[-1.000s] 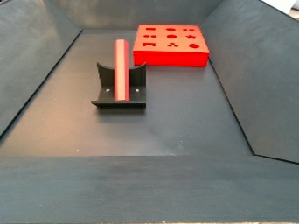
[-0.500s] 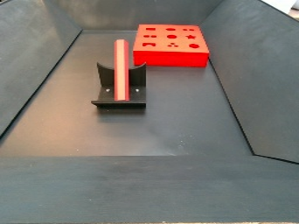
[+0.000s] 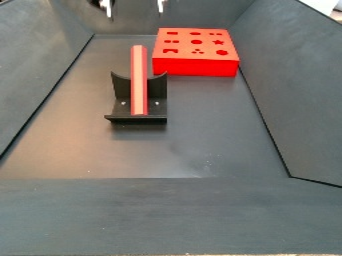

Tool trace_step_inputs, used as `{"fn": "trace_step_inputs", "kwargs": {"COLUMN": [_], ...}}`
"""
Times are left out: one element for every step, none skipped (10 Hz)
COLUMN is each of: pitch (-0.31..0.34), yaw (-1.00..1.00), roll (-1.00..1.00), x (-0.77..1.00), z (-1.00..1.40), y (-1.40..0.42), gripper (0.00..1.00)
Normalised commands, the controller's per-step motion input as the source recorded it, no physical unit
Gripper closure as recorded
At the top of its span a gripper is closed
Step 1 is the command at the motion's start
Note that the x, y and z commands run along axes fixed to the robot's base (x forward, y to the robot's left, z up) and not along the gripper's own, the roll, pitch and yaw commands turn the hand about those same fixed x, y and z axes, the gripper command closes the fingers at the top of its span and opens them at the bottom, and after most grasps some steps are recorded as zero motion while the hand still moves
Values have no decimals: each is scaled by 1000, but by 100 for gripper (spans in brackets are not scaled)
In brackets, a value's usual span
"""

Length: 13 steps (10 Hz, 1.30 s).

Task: Pick up the hexagon object. Move up. Place the hexagon object on the fixture. Regrasp the hexagon object. Move to above the board. Insert the hexagon object.
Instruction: Regrasp the hexagon object, then move to above the board.

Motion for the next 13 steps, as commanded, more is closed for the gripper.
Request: {"fn": "trace_step_inputs", "kwargs": {"pitch": [-102,-97,-83,-77,-41,-28,0,16,0,338,309,257,143], "yaw": [36,12,-11,-20,-32,-34,-28,-19,0,342,342,342,337], "roll": [74,74,75,72,69,69,69,72,0,-209,-211,-184,-104], "x": [81,87,95,104,95,91,85,85,0,-58,-52,-44,-33], "z": [-1000,-1000,-1000,-1000,-805,-695,-483,-332,0,1000,1000,1000,1000], "y": [30,28,23,22,12,7,2,-3,0,-48,-48,-43,-42], "gripper": [0,0,0,0,0,0,0,0,100,100,100,100,100]}}
